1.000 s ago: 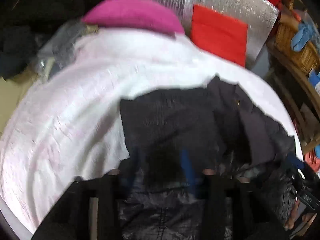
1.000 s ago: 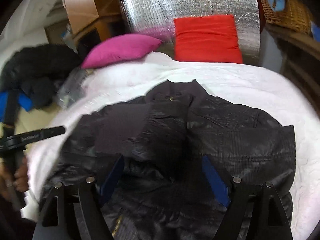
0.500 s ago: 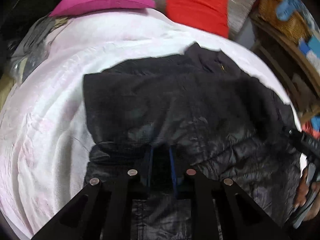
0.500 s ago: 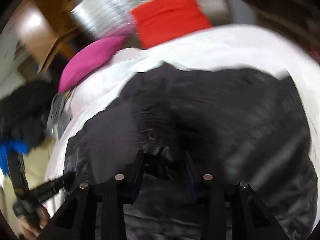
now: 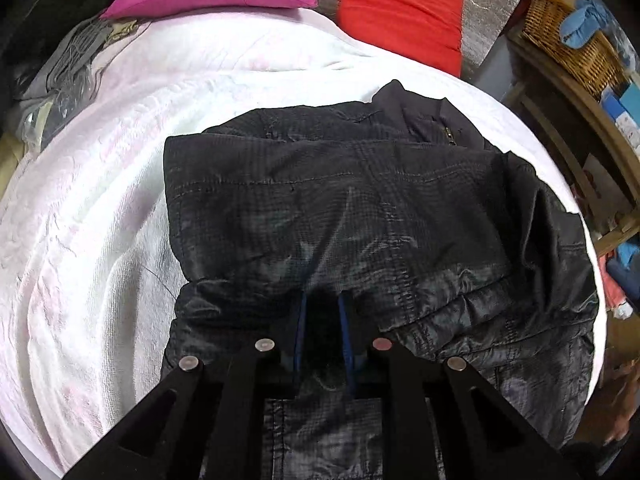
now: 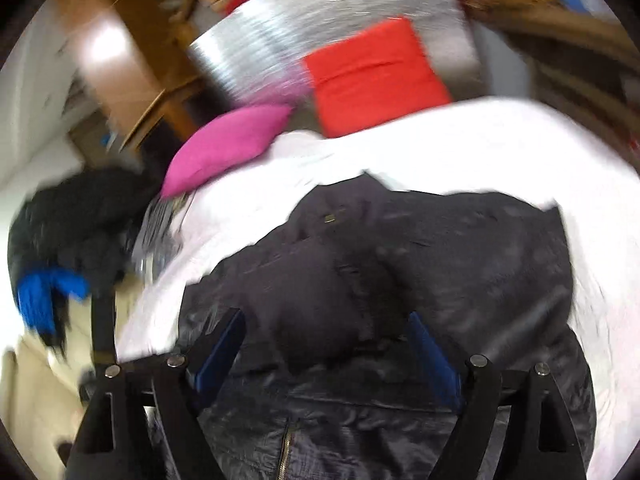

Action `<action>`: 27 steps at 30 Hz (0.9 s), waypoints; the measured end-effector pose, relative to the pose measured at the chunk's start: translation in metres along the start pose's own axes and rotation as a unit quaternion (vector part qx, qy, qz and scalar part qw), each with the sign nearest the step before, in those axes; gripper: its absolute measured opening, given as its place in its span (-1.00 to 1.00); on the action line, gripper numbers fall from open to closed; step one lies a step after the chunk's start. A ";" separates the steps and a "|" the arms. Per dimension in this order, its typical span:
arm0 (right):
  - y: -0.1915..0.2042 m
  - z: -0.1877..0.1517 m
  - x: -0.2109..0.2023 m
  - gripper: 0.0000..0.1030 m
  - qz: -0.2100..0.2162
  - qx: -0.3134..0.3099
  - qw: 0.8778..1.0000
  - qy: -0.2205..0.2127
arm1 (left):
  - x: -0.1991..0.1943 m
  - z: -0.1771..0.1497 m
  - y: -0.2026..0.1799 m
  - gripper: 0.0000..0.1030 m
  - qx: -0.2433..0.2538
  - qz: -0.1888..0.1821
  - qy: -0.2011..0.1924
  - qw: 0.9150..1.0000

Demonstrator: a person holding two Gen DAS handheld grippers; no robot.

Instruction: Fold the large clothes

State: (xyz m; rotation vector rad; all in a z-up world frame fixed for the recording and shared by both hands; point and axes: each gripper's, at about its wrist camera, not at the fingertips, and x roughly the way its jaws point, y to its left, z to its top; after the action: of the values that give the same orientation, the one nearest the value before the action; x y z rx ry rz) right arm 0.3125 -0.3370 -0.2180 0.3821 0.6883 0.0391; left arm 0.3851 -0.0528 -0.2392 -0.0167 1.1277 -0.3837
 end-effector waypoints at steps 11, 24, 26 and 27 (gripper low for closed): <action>0.059 -0.026 0.074 0.67 -0.115 -0.182 0.976 0.045 | -0.007 0.002 0.014 -0.69 -0.010 -0.008 0.001 1.000; -0.101 0.010 0.017 0.51 -0.030 0.155 0.987 -0.003 | -0.007 0.003 0.008 -0.69 -0.003 0.004 -0.002 1.000; -0.119 0.008 0.020 0.51 0.018 0.196 0.980 0.006 | -0.006 0.004 0.006 -0.69 -0.004 0.003 -0.001 1.000; -0.125 0.006 0.025 0.51 0.041 0.211 0.977 0.016 | -0.006 0.004 0.005 -0.69 -0.002 0.005 -0.002 1.000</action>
State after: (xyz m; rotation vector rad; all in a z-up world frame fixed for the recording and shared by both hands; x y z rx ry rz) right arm 0.3247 -0.4516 -0.2740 0.8188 0.7115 -0.0236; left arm 0.3882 -0.0467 -0.2336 -0.0159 1.1239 -0.3718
